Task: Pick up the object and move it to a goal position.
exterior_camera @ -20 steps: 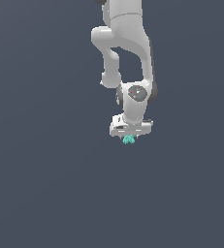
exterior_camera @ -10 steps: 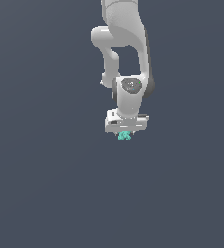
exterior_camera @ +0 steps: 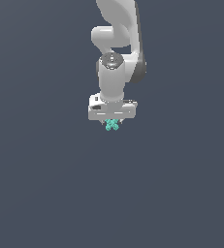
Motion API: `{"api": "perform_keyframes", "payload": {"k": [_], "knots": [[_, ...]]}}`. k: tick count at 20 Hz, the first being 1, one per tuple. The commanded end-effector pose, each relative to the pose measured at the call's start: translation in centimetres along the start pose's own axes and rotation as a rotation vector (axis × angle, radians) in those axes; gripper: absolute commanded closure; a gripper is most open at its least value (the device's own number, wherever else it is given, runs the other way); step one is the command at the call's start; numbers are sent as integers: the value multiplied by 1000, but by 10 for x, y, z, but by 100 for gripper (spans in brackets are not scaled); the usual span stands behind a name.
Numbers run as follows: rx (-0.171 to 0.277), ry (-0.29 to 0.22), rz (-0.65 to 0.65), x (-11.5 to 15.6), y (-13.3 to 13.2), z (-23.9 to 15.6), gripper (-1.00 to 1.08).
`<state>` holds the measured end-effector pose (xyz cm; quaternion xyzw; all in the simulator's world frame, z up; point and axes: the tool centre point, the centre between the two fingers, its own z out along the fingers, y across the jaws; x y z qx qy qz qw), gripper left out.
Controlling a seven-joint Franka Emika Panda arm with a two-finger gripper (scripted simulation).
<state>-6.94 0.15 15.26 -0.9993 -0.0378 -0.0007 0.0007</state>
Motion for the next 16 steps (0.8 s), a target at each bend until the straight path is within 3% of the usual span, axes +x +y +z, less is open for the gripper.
{"api": "perform_keyframes", "payload": {"k": [1,16], "knots": [[1,0,0,-4,20,-25,108],[2,0,0,-25,142,-173,108]]}}
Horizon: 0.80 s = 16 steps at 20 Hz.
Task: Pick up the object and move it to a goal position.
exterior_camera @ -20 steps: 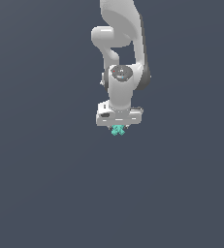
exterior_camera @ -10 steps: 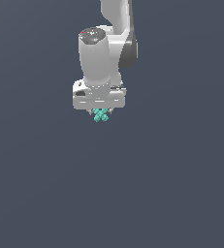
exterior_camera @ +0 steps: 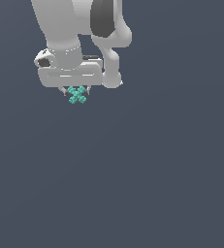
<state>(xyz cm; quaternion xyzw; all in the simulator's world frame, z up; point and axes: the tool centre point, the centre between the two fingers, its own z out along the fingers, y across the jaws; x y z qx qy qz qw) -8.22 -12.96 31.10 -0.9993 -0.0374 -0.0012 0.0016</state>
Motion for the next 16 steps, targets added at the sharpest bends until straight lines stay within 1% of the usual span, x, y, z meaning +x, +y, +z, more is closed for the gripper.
{"api": "perform_keyframes", "payload": {"k": [1,5,9,16], "knots": [[0,-1,0,-3,19,-24,108],[-1,-2,0,-6,45,-55,108],[-2,-2,0,-8,65,-78,108],[-3,-3,0,-8,83,-99,108]]}}
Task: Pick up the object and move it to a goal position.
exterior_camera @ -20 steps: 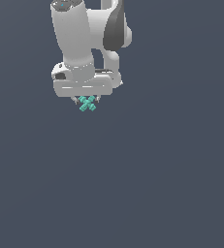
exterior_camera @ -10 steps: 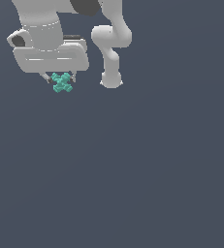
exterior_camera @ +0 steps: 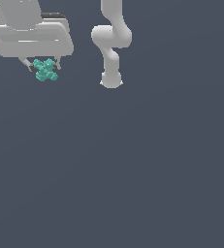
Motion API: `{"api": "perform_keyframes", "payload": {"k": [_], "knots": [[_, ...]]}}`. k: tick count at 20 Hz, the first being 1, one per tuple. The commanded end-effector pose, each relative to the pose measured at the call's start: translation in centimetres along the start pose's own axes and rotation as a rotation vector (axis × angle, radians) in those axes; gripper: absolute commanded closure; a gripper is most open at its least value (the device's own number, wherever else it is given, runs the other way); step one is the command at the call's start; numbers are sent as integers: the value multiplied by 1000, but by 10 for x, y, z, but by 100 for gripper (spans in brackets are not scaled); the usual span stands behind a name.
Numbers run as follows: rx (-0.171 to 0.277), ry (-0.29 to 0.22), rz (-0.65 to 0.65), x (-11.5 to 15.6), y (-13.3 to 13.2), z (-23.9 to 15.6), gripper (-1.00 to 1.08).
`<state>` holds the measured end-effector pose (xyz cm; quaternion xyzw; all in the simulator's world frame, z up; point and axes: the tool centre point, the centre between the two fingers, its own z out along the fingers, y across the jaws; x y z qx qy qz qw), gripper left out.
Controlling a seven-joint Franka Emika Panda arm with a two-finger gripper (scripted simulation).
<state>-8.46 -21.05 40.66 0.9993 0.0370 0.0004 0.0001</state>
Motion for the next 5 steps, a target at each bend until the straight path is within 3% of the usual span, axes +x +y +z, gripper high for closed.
{"api": "perform_keyframes", "payload": {"k": [1,5], "knots": [[0,-1,-1,0,4,-5,108],[0,-1,-1,0,6,-7,108]]}}
